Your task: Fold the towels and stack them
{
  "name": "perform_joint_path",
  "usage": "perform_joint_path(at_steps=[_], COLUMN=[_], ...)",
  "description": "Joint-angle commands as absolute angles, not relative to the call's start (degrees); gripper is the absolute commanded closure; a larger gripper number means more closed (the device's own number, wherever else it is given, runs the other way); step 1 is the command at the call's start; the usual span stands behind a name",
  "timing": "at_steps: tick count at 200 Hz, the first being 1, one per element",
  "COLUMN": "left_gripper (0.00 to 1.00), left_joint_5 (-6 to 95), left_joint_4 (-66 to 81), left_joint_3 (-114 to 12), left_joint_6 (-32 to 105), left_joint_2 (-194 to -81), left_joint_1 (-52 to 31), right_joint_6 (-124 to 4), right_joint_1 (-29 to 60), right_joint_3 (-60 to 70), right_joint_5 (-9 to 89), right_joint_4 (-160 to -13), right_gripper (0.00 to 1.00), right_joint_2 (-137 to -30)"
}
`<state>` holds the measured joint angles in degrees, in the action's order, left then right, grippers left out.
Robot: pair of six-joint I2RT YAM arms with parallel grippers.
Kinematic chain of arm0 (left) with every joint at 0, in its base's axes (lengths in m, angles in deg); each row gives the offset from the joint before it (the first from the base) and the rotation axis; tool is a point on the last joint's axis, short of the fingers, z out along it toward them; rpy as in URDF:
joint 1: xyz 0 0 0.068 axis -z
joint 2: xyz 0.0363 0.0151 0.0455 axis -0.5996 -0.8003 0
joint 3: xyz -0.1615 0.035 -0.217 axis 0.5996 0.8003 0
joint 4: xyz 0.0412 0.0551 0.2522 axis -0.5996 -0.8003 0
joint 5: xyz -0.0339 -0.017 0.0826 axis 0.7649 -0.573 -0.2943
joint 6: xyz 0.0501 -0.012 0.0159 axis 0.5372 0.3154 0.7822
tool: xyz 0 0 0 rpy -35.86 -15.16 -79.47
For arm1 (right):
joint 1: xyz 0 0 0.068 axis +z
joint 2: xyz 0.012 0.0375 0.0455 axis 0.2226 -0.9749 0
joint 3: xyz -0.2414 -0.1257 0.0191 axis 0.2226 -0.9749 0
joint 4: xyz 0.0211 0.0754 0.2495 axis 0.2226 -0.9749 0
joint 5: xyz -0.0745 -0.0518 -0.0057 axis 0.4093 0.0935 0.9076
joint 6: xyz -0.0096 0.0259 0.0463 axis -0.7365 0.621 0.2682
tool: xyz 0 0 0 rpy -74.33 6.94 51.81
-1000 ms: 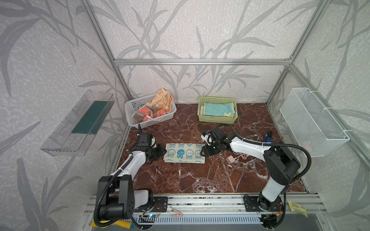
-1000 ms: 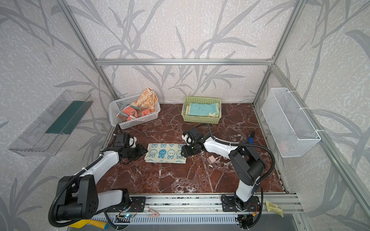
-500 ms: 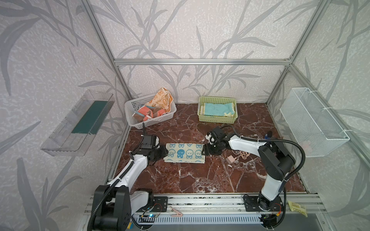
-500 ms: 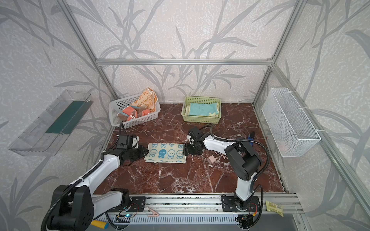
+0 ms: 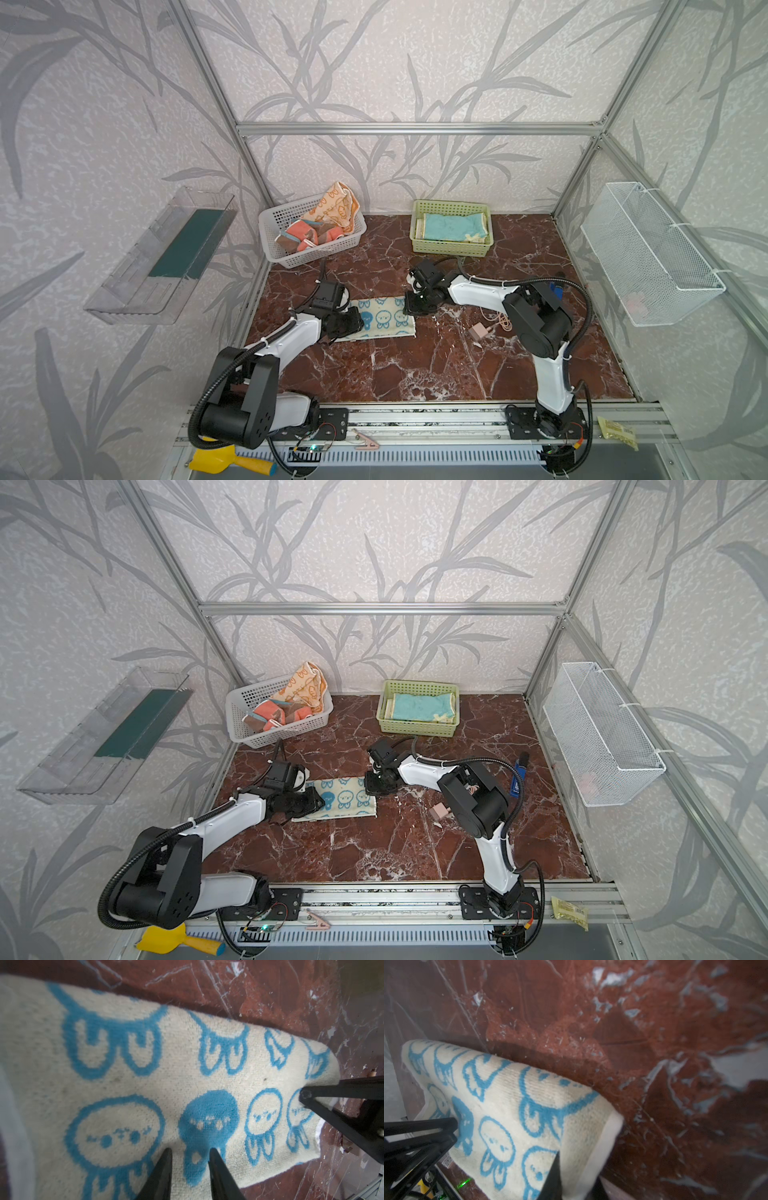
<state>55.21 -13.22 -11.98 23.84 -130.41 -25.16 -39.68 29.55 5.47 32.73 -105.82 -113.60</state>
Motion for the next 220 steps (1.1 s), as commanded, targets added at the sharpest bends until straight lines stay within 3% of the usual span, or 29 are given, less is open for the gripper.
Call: perform_joint_path(at_steps=[1, 65, 134, 146, 177, 220], left_gripper=[0.67, 0.66, 0.67, 0.67, 0.67, 0.67], left_joint_5=[54.43, 51.65, 54.91, 55.35, 56.11, 56.91], left_joint_4=[-12.56, -3.73, 4.21, 4.19, 3.75, 2.47], left_joint_3=[-13.90, -23.56, -37.57, -39.65, -43.45, -45.76], left_joint_6=[23.90, 20.54, 16.65, 16.53, 16.73, 16.74], left_joint_2=[-128.35, -132.43, -151.11, -153.69, -159.27, -163.99], left_joint_1=[-25.06, -25.49, -24.76, -24.54, -24.18, -23.88], right_joint_6=[-43.53, -60.94, -68.94, -67.22, -65.68, -66.85], right_joint_1=[29.85, 27.85, 17.26, 13.47, 5.35, -2.11], right_joint_3=[10.06, 45.61, 98.04, 97.39, 80.75, 95.08], right_joint_5=[38.86, 49.84, 46.89, 44.50, 40.55, 38.95], right_joint_4=[-115.62, -140.28, -151.72, -149.30, -137.27, -145.51], right_gripper=[1.00, 1.00, 1.00, 1.00, 1.00, 1.00], right_joint_2=[-115.14, -121.48, -141.67, -141.55, -137.49, -151.72])
